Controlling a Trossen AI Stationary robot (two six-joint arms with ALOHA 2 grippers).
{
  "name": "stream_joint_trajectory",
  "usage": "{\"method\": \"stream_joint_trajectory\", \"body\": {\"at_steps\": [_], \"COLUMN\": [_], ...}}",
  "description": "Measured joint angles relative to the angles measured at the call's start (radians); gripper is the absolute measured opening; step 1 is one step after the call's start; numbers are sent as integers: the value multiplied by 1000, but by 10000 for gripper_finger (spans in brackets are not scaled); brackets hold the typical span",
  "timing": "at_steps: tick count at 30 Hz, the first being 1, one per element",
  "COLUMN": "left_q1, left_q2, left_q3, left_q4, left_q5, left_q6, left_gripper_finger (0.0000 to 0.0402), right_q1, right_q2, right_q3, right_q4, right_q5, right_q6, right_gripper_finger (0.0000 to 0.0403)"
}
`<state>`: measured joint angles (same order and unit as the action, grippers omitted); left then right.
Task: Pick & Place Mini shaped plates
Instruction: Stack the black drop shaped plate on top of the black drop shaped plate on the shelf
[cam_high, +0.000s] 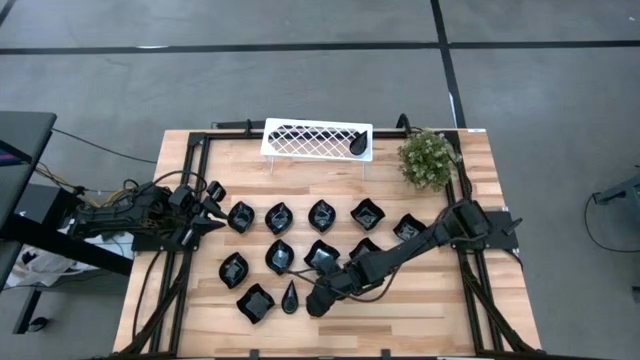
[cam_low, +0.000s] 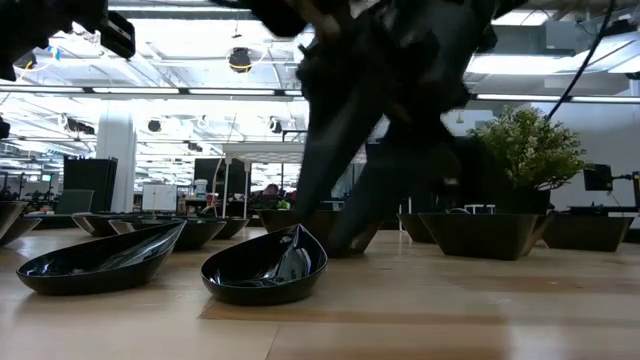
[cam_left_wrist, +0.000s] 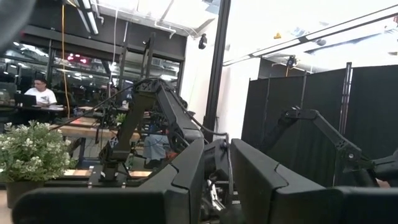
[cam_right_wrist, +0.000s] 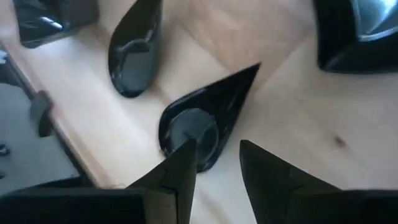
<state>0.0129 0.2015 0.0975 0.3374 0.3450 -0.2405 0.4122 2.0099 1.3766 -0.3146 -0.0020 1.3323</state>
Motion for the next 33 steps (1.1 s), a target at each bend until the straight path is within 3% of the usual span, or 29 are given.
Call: {"method": "stream_joint_trajectory", "body": {"at_steps": [16,28,33], "left_q1": [0,0,0], "left_q2": [52,70,70], "left_q3": [0,0,0], "left_q4": [1,1,1], "left_q5": [0,0,0], "left_q6": [-3,-3,-3], "left_gripper_finger": [82,82,82], "right_q1": [1,0,0], "right_q2": [61,61,61], "right_q3": [41,41,41], "right_q4": [0,5,5], "right_q5": [3,10,10], "right_q6": [4,4,17], "right_gripper_finger": [112,9,9]}}
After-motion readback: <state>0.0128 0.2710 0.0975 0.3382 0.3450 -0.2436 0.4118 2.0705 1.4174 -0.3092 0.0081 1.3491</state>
